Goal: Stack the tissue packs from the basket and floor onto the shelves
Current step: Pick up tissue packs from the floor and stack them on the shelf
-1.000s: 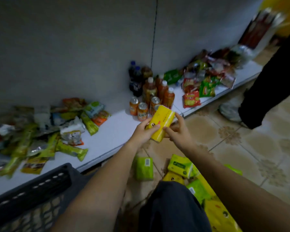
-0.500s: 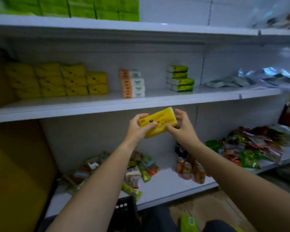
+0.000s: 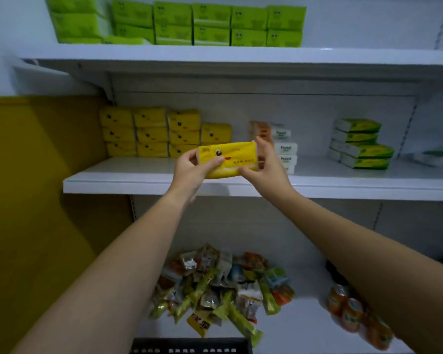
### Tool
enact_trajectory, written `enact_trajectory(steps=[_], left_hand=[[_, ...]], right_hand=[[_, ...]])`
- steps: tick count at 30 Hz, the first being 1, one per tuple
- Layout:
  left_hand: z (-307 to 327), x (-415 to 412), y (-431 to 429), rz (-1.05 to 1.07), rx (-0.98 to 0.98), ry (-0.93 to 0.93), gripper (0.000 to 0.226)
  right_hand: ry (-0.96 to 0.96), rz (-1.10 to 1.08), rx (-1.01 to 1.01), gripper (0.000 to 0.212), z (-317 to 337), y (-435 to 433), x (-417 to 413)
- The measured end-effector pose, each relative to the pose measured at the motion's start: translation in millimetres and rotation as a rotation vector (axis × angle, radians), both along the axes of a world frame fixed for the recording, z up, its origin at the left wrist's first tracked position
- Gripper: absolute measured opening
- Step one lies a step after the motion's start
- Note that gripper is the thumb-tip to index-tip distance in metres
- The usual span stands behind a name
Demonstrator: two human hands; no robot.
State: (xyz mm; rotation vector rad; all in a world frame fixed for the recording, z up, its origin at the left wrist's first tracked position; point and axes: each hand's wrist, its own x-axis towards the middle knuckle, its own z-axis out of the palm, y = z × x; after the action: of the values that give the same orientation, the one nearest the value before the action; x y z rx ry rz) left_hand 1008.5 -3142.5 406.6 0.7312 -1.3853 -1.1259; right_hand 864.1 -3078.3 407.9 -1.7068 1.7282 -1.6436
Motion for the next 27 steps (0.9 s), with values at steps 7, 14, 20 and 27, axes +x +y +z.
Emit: enact_trajectory(steps=[7, 14, 20, 27], left_hand=[[26, -33, -118, 0.134, -0.263, -0.208, 0.023], [37, -73, -217, 0.29, -0.272, -0.265, 0.039], [53, -90, -276, 0.328, -0.315, -0.263, 0.033], [48, -104, -307, 0.457, -0.459, -0.435, 0.041]], right_hand=[[0.109, -0.083, -0.021, 0.053, 23, -120, -33], [0.136, -0.195, -0.058, 0.046, 38, -222, -61], [0.237, -0.238, -0.051, 0.046, 42, -283, -76], [0.105, -0.162, -0.035, 0.047, 37, -319, -80]])
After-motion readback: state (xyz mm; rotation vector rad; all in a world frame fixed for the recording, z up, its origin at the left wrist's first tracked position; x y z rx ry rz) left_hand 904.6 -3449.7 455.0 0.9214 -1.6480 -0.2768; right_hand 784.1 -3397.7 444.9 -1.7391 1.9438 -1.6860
